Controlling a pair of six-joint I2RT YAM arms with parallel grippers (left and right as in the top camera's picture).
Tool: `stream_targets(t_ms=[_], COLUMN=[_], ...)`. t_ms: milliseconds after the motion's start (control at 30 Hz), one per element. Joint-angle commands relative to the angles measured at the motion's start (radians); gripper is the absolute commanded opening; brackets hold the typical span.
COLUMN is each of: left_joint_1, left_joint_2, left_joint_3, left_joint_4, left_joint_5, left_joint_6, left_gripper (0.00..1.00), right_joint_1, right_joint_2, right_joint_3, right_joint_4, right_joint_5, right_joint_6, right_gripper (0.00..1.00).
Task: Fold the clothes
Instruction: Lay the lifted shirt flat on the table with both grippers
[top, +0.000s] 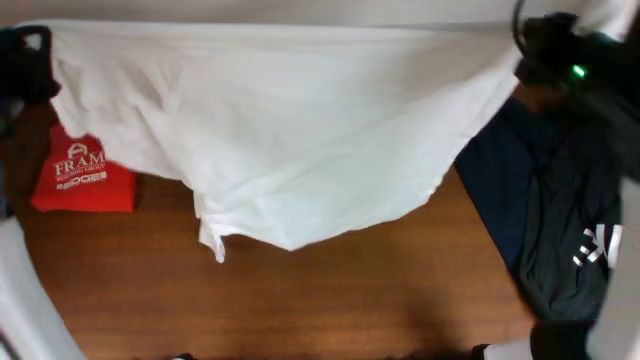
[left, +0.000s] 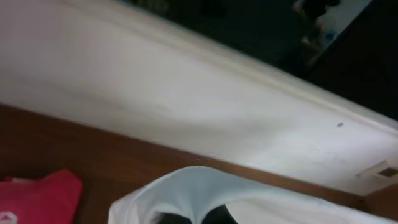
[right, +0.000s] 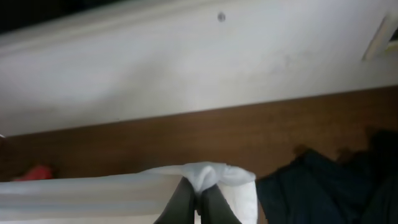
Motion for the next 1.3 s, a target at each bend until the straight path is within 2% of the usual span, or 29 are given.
stream_targets(t_ms=[0,33,133,200,267,300,367,400,433,467,500,600,633,667,800,933,1133,1267], left_joint_1=[-0.048,-0.070,-0.138,-0.151,-0.146,-0.142,-0.135,-0.136,-0.137,-0.137,-0.137,-0.140,-0.142,-0.146,-0.152,-0.152,-0.129,-0.116], left_joint_2=[0.162,0.203,0.339,0.374,0.373,0.373,0.372,0.373,0.373,0.384,0.403,0.449,0.460,0.460,0.460,0.458,0.336,0.064], left_joint_3=[0.007,0.007,0.007,0.007,0.024,0.035,0.049,0.048,0.048,0.047,0.045,0.001,-0.064,-0.132,-0.513,-0.778,-0.797,-0.797], left_joint_4=[0.104,0.166,0.519,0.755,0.864,0.855,0.684,0.481,0.179,-0.046,-0.262,-0.549,-0.582,-0.579,-0.531,-0.480,-0.507,-0.574], left_joint_5=[-0.039,-0.039,-0.042,-0.112,-0.117,-0.115,0.002,0.044,0.040,0.031,-0.044,-0.222,-0.222,-0.222,-0.222,-0.322,-0.327,-0.362], left_joint_6=[0.016,0.016,-0.004,-0.139,-0.154,-0.154,-0.151,-0.113,-0.024,0.070,0.135,0.169,0.174,0.176,0.184,0.183,0.183,0.183], left_gripper=[0.00,0.00,0.01,0.01,0.01,0.01,0.00,0.01,0.01,0.01,0.01,0.01,0.01,0.00,0.01,0.01,0.00,0.00], right_joint_1=[-0.006,-0.006,-0.006,-0.007,-0.020,-0.029,-0.034,-0.034,-0.034,-0.034,-0.034,-0.030,-0.030,-0.030,-0.031,-0.031,-0.039,-0.040], right_joint_2=[0.131,0.163,0.255,0.252,0.241,0.240,0.240,0.240,0.245,0.261,0.290,0.393,0.441,0.454,0.453,0.439,0.243,-0.013], right_joint_3=[0.005,0.005,0.005,0.005,0.005,0.005,0.005,0.005,0.004,0.004,0.004,0.003,0.002,-0.049,-0.394,-0.765,-0.993,-1.099], right_joint_4=[0.070,0.106,0.353,0.515,0.593,0.586,0.462,0.321,0.202,0.060,-0.072,-0.346,-0.427,-0.426,-0.427,-0.315,-0.248,-0.240], right_joint_5=[0.069,0.069,0.069,0.073,0.077,0.080,0.089,0.124,0.174,0.235,0.246,0.224,0.197,0.152,0.131,0.131,0.132,0.135], right_joint_6=[-0.003,-0.003,0.005,0.005,0.005,0.005,0.004,0.003,-0.009,-0.012,-0.016,-0.015,-0.016,-0.022,-0.022,-0.022,0.009,0.043], right_gripper=[0.04,0.04,0.04,0.04,0.04,0.04,0.04,0.04,0.04,0.04,0.04,0.04,0.04,0.04,0.04,0.04,0.04,0.04])
